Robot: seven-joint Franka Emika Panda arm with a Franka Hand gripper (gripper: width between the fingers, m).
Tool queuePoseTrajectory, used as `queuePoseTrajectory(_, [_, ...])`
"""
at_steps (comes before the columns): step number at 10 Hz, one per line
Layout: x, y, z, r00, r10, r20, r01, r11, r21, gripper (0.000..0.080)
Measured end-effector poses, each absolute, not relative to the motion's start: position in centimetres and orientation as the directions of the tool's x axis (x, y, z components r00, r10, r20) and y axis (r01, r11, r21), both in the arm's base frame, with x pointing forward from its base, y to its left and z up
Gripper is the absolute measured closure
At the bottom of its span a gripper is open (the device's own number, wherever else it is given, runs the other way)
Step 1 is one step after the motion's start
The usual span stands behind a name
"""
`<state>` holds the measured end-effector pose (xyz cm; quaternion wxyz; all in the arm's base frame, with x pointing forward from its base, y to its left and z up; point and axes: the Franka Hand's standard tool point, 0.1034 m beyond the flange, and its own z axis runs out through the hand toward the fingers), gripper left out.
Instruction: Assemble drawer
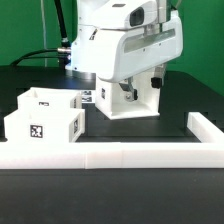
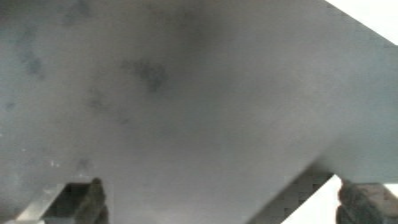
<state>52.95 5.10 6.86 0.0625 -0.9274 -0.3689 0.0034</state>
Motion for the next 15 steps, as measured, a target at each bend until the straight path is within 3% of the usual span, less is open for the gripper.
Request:
queuePoseTrajectory(7, [52.9,5.1,6.8,0.748,0.663,0.035,0.662,-0.74,-0.119,0.015])
queuePoseTrajectory(10, [52.6,6.1,6.9,0.907,0.42,-0.003,0.417,-0.901,-0.125,0.015])
queuePoseTrajectory(13, [52.5,6.3,7.1,0.968,0.25,-0.019,0.246,-0.962,-0.118,0.015])
queuePoseTrajectory(15, [51.3,7.4,8.2,0.971,0.24,0.012,0.24,-0.966,-0.097,0.015])
